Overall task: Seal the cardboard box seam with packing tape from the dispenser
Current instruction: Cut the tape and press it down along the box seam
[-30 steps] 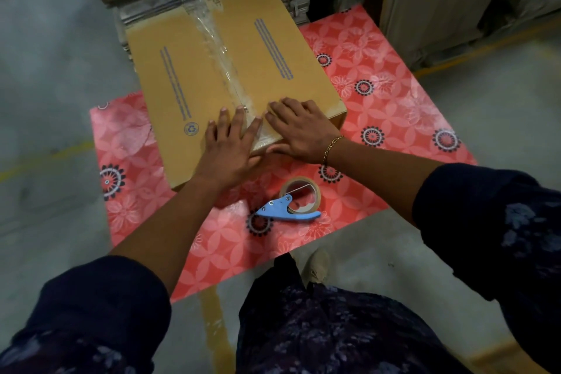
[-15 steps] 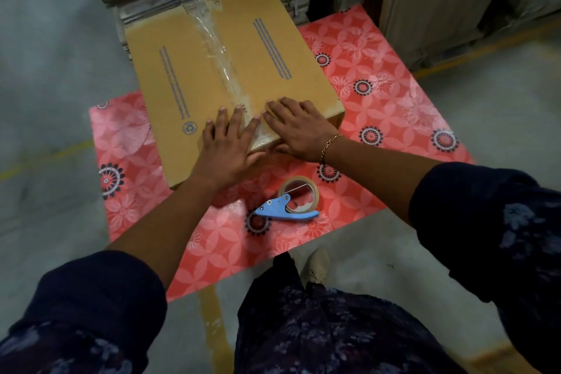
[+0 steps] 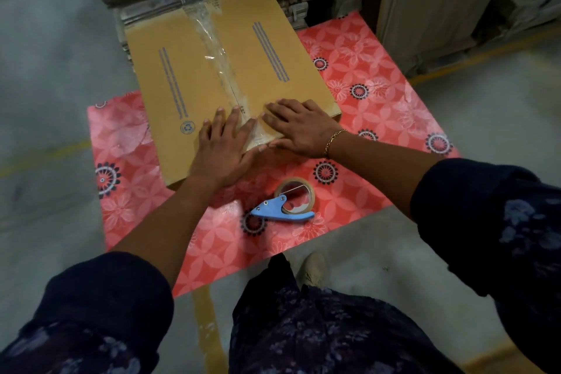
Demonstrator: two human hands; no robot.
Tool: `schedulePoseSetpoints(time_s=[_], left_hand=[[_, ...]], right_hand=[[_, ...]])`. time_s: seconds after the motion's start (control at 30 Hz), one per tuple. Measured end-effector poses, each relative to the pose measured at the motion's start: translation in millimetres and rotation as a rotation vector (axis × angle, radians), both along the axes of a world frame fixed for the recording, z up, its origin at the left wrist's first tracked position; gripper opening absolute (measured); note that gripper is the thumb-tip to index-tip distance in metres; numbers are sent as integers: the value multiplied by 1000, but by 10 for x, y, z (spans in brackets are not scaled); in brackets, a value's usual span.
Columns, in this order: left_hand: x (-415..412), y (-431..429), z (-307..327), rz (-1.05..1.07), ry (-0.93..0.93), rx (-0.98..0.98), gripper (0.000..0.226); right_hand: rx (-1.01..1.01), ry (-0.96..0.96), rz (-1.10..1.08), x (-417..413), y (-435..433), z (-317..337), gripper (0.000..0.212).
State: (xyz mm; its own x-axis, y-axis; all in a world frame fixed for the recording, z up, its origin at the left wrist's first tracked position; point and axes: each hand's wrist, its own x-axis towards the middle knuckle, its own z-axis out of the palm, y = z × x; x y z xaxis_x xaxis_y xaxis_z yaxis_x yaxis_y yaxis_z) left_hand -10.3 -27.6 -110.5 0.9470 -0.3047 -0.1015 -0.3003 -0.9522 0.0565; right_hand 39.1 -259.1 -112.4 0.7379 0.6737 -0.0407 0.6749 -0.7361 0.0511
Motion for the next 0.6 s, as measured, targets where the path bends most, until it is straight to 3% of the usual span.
schedulePoseSetpoints(time_s=[0.17,0.33,0.5,0.6], left_hand=[[30,-12,7,-28,-16,57,79],[32,-24,27,-38,60,81,84],[61,31,69,-64,97,103,108],[25,13,23,-14,34,38,97]], right_hand=[[-20,-26,20,14,-31,20,76],[0,-40,-54,-86,47,29,98],[55,-121,-126,-121,268,14,83],[48,-131,-102,-119,254,9,82]])
